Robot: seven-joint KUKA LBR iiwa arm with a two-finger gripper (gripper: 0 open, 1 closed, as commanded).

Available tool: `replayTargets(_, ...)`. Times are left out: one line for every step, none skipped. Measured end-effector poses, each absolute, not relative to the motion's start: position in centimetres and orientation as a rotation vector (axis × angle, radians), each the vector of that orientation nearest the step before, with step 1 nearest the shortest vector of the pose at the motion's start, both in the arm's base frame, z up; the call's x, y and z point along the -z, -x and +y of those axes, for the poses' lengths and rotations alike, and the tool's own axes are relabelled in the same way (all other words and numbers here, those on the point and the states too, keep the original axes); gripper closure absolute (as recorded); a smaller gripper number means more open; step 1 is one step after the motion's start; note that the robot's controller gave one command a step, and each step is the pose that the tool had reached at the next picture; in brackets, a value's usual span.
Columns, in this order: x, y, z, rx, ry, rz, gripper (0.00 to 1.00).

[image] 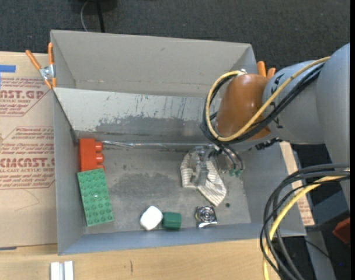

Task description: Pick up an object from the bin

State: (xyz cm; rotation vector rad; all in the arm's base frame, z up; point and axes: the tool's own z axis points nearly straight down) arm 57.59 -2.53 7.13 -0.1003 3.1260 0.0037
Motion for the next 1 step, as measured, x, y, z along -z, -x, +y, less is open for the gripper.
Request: replayTargets(-7.15,-57.33,-3.51,-0.005,0.084,3.119,1.0)
